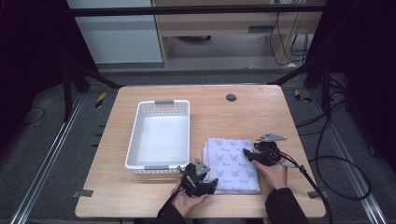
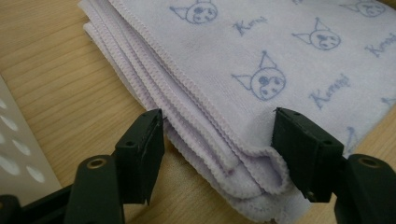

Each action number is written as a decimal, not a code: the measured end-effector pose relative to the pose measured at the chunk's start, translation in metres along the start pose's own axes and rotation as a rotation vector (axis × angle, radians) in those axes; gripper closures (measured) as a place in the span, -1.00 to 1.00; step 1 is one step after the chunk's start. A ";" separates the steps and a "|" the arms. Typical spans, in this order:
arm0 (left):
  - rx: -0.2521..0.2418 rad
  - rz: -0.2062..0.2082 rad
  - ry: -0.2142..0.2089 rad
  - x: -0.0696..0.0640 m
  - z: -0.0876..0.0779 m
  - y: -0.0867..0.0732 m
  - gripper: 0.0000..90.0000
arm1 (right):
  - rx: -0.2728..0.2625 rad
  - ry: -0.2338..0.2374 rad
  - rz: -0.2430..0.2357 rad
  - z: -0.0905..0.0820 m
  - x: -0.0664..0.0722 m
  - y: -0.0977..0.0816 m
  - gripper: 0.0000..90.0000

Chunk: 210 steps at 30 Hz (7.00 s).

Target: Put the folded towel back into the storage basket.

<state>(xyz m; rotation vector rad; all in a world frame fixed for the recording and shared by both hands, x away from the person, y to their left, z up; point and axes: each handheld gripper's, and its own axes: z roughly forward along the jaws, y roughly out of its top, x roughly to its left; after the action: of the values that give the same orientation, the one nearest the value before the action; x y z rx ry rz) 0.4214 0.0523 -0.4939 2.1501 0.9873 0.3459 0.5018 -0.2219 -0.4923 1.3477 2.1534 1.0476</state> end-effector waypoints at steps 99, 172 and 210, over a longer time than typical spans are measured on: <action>-0.155 -0.002 -0.117 0.010 -0.068 0.021 0.55 | -0.254 0.100 -0.017 -0.075 0.030 0.043 0.71; -0.376 -0.093 0.025 0.082 -0.168 0.038 0.56 | -0.380 0.127 -0.129 -0.074 0.111 0.160 0.72; -0.367 -0.196 0.151 0.145 -0.188 0.009 0.56 | -0.366 0.195 -0.149 -0.008 0.166 0.197 0.72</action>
<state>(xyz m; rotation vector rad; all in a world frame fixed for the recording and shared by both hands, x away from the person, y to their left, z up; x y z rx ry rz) 0.4277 0.2523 -0.3649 1.7023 1.1130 0.5535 0.5368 -0.0271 -0.3270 0.9366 2.0247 1.4744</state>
